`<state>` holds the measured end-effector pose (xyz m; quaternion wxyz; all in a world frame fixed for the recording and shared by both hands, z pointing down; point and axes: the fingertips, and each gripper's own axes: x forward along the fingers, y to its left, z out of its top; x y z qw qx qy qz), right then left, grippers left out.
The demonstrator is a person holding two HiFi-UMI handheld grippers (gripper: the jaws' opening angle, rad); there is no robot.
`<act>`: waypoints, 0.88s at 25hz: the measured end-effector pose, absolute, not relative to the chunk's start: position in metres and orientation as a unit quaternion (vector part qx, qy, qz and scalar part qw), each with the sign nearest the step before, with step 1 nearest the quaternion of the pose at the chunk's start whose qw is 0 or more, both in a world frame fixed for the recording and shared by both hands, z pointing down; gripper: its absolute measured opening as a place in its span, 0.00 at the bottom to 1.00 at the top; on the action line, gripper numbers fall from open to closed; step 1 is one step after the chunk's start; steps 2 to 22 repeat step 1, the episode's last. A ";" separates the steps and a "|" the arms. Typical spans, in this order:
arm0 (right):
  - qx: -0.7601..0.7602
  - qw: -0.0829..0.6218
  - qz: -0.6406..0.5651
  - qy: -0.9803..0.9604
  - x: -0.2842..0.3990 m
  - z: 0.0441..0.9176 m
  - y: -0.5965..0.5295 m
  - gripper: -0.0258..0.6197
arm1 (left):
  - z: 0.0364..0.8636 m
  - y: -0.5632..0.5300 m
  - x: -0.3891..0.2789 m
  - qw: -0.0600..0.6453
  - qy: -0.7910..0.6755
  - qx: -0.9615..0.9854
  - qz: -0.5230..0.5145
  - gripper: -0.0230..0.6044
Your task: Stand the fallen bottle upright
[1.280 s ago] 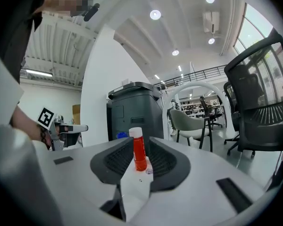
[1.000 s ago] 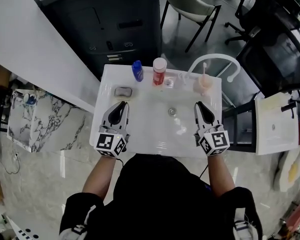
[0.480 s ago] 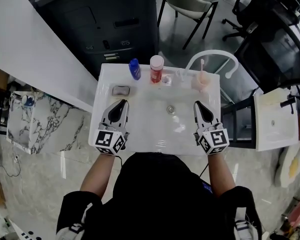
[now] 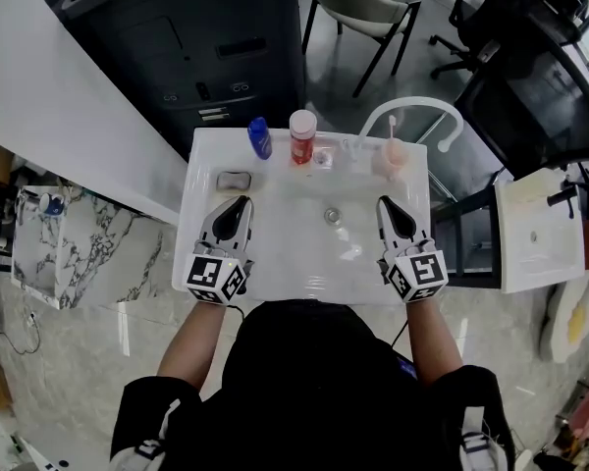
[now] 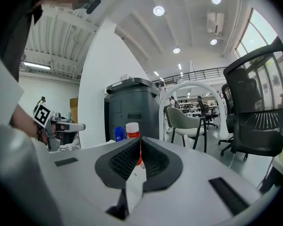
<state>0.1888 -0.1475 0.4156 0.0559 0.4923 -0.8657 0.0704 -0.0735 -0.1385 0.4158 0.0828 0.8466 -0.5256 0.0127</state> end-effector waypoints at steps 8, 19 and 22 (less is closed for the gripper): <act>0.492 0.056 0.069 -0.866 0.188 0.415 -0.148 0.09 | 0.416 -0.139 -0.074 0.082 -0.525 0.847 0.013 0.10; 0.492 0.056 0.069 -0.866 0.188 0.415 -0.148 0.09 | 0.416 -0.139 -0.074 0.082 -0.525 0.847 0.013 0.10; 0.492 0.056 0.069 -0.866 0.188 0.415 -0.148 0.09 | 0.416 -0.139 -0.074 0.082 -0.525 0.847 0.013 0.10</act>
